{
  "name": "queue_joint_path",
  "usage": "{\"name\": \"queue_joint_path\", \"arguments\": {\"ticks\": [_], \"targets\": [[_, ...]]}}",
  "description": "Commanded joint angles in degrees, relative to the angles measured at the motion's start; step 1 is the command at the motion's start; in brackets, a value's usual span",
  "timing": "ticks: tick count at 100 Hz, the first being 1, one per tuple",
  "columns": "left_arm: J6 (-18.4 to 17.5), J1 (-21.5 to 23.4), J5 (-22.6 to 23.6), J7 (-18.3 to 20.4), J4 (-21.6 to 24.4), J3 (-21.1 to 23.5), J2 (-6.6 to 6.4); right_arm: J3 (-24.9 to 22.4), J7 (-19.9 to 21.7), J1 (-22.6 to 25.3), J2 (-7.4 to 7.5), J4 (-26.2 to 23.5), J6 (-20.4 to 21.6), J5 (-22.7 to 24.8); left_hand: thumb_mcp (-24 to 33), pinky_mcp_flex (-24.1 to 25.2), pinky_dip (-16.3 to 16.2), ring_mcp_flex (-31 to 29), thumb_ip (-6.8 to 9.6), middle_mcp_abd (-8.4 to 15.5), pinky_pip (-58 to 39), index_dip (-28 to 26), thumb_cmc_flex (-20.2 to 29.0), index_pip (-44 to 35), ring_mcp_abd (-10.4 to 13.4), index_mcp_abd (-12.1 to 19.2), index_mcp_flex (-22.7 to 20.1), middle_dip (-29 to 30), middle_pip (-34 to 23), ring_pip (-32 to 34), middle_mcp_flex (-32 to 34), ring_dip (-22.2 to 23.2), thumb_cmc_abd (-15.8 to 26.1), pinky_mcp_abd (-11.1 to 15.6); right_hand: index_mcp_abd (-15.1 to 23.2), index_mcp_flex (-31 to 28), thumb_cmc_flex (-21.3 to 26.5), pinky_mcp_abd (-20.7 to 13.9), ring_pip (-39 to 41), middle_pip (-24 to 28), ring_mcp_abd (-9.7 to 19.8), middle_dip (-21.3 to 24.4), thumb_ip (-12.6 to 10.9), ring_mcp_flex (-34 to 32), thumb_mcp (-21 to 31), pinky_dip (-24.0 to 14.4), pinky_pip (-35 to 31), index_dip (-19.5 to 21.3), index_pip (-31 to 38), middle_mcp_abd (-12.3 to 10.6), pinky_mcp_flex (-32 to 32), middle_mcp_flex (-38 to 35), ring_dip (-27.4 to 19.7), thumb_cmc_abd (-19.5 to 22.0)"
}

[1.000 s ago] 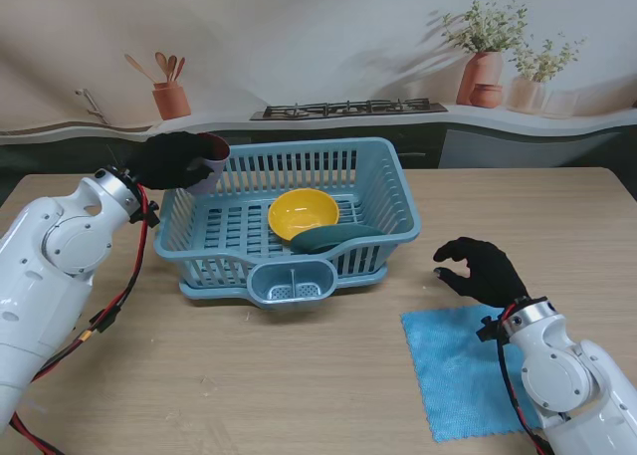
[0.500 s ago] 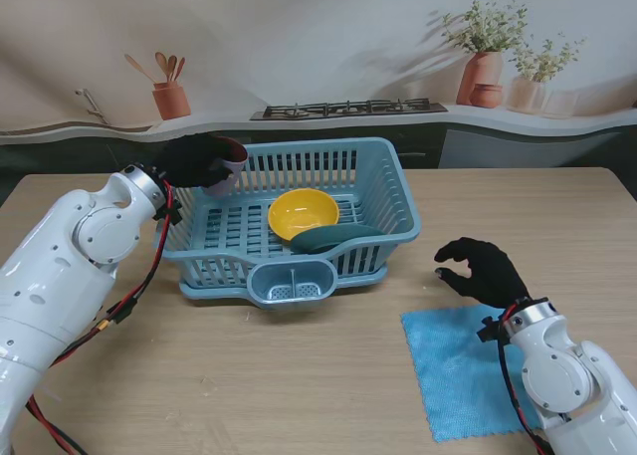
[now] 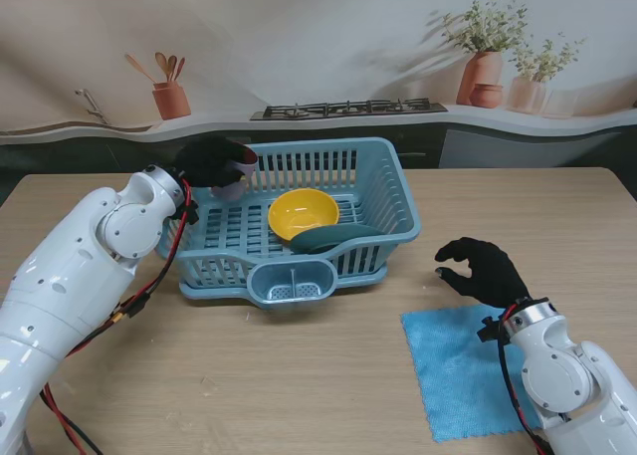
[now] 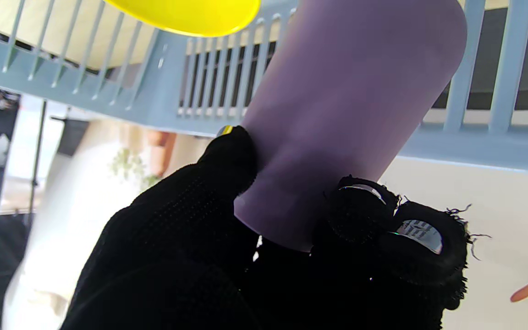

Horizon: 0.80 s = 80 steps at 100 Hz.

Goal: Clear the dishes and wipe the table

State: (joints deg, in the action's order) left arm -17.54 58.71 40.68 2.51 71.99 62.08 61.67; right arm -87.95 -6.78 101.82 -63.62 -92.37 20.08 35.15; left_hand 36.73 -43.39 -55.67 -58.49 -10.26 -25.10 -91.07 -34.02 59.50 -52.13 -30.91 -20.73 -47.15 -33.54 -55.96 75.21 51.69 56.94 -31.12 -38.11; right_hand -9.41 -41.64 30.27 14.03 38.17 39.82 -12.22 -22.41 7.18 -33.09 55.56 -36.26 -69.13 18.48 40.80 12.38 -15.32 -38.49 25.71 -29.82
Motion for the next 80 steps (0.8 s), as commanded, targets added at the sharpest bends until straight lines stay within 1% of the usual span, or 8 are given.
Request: {"name": "queue_joint_path", "arguments": {"ticks": [1, 31, 54, 80], "targets": [[0.57, -0.82, -0.44, 0.50, -0.48, -0.60, 0.76, 0.01, 0.56, 0.33, -0.16, -0.23, -0.01, 0.02, 4.24, -1.85, 0.68, -1.85, 0.63, -7.16, -2.74, -2.65, 5.41, -8.42, 1.29, 3.77, 0.91, -2.07, -7.87, 3.12, 3.55, 1.77, 4.08, -1.89, 0.27, 0.23, 0.81, -1.43, 0.77, 0.07, 0.64, 0.34, -0.17, -0.46, -0.33, -0.88, -1.00, -0.26, 0.44, -0.48, 0.26, -0.57, 0.50, 1.05], [2.24, -2.78, -1.11, -2.14, -4.09, -3.82, 1.60, -0.07, 0.33, 0.37, -0.21, -0.14, -0.02, -0.05, 4.13, -2.01, 0.89, -1.84, 0.67, -6.83, -2.75, -2.50, 5.36, -8.36, 1.36, 3.83, 0.98, -1.96, -7.89, 3.05, 3.58, 1.72, 4.08, -1.84, 0.26, 0.15, 0.71, -1.36, 0.75, -0.01, 0.62, 0.35, -0.22, -0.41, -0.36, -0.89, -0.94, -0.23, 0.37, -0.50, 0.37, -0.44, 0.50, 1.09], [3.79, -3.55, -1.92, -3.55, -6.28, -5.63, 2.17, 0.04, 0.41, 0.31, -0.19, -0.03, 0.02, -0.06, 4.07, -1.92, 1.09, -1.68, 0.71, -7.08, -2.74, -2.26, 5.44, -8.30, 1.48, 3.65, 1.06, -1.80, -7.81, 2.79, 3.43, 1.57, 4.13, -1.84, 0.26, 0.15, 0.72, -1.30, 0.69, -0.02, 0.68, 0.34, -0.24, -0.38, -0.32, -0.78, -0.61, -0.18, 0.35, -0.56, 0.68, -0.44, 0.49, 1.06], [5.72, -3.46, -2.98, -5.27, -7.86, -6.66, 2.81, 0.12, 0.33, 0.34, -0.20, 0.06, -0.09, 0.00, 4.56, 0.05, 3.26, -0.81, 0.90, -6.65, 0.30, -0.48, 5.42, -7.32, 0.96, 3.55, 0.29, -0.27, -6.25, -1.76, 3.74, -1.05, 3.53, -1.89, 0.29, 0.16, 0.69, -1.29, 0.64, -0.04, 0.73, 0.34, -0.27, -0.33, -0.41, -0.74, -0.48, -0.16, 0.28, -0.59, 0.79, -0.44, 0.49, 1.13]]}}
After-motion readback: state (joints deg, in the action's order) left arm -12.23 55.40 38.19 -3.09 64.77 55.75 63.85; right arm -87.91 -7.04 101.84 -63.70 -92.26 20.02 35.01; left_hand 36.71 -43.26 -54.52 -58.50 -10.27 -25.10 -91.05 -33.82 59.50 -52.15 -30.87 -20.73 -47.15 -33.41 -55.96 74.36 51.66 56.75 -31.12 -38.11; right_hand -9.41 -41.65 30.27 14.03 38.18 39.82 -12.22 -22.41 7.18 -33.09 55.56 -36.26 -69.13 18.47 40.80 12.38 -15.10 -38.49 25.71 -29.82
